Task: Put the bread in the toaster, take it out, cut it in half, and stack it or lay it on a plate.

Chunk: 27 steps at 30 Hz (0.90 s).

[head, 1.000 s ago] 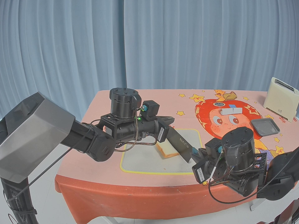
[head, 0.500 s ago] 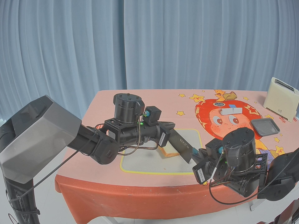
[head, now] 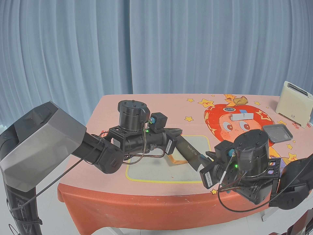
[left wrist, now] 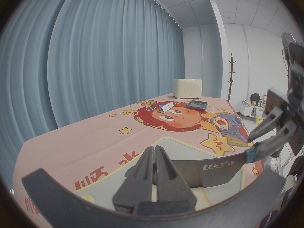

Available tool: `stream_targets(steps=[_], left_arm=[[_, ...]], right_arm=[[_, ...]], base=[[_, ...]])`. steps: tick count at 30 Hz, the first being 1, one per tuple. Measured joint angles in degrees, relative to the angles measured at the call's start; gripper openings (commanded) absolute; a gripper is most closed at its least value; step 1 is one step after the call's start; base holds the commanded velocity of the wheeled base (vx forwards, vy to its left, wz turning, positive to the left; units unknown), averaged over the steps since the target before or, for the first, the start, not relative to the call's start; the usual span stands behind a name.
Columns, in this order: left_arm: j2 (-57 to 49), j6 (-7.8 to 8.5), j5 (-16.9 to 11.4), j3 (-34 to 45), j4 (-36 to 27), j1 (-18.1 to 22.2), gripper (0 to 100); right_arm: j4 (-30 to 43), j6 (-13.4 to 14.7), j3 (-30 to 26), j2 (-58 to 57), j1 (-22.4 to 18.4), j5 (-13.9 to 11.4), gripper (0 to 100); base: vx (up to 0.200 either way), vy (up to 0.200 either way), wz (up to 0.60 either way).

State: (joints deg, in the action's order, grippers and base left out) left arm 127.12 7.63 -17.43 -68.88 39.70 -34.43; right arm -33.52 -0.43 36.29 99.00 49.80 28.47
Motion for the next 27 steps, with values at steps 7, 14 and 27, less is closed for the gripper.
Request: stream_targets(steps=[7, 14, 27], left_arm=[[0.0, 0.02, -0.1, 0.4, -0.3, 0.0, 0], [-0.2, 0.00, -0.1, 0.5, -0.5, 0.0, 0], [-0.2, 0.02, -0.1, 0.5, -0.5, 0.0, 0]], right_arm=[[-0.3, -0.1, -0.2, 0.0, 0.0, 0.0, 0], [-0.8, 0.0, -0.1, 0.1, 0.0, 0.0, 0], [-3.4, 2.2, 2.2, -0.2, -0.1, -0.1, 0]], base=[[0.000, 0.000, 0.00], [0.000, 0.000, 0.00], [0.000, 0.000, 0.00]])
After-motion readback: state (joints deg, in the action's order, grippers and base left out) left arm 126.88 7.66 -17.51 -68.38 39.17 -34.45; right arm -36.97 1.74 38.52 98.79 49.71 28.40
